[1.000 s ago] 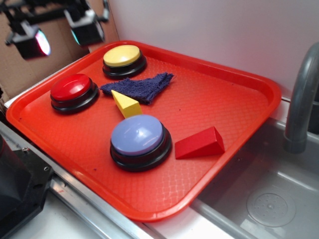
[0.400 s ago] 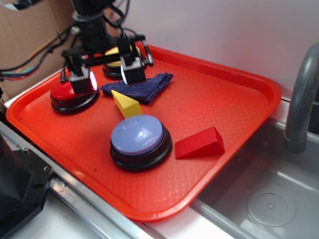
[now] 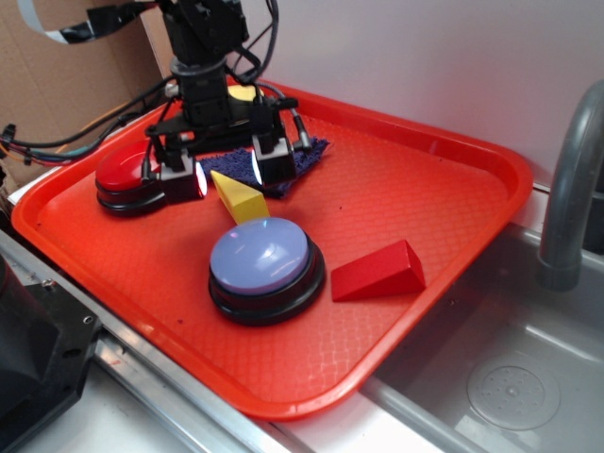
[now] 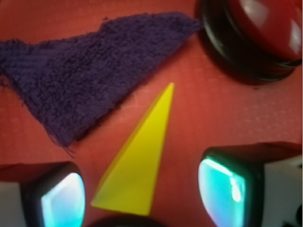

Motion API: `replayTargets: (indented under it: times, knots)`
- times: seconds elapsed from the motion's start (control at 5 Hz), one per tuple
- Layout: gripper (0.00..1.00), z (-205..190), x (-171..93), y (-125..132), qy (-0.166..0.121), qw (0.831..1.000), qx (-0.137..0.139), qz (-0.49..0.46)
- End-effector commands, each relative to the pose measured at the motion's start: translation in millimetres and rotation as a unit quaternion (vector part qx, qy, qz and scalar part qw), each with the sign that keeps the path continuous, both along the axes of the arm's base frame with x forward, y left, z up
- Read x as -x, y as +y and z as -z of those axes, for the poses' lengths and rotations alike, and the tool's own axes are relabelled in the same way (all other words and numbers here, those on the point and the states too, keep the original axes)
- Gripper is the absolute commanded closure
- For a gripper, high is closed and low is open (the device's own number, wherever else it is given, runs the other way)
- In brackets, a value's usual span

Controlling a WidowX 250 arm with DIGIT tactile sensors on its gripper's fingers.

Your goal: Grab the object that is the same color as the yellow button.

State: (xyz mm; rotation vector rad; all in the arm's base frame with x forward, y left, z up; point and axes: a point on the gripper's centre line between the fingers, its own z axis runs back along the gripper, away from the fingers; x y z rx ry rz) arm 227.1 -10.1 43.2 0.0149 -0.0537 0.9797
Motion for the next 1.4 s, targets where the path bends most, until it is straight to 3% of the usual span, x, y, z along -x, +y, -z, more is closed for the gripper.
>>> replayTargets:
  times: [0.0,0.2,0.6,0.8,1.0,1.2]
  knots:
    - [0.35,12.4,-2.2,5.0,0.015,1.0,0.012,-0.013]
    - [1.0,15.0,-1.9,5.8,0.016,0.999,0.026,-0.021]
    - [1.0,-2.6,-2.0,15.9,-0.002,1.0,0.027,0.011]
    - [1.0,-27.2,-4.7,21.8,0.002,0.995,0.024,0.098]
    - [1.0,-54.2,-4.3,22.0,0.022,0.98,0.019,0.199]
    - [1.0,-86.7,-2.4,25.8,0.069,0.949,-0.022,0.306]
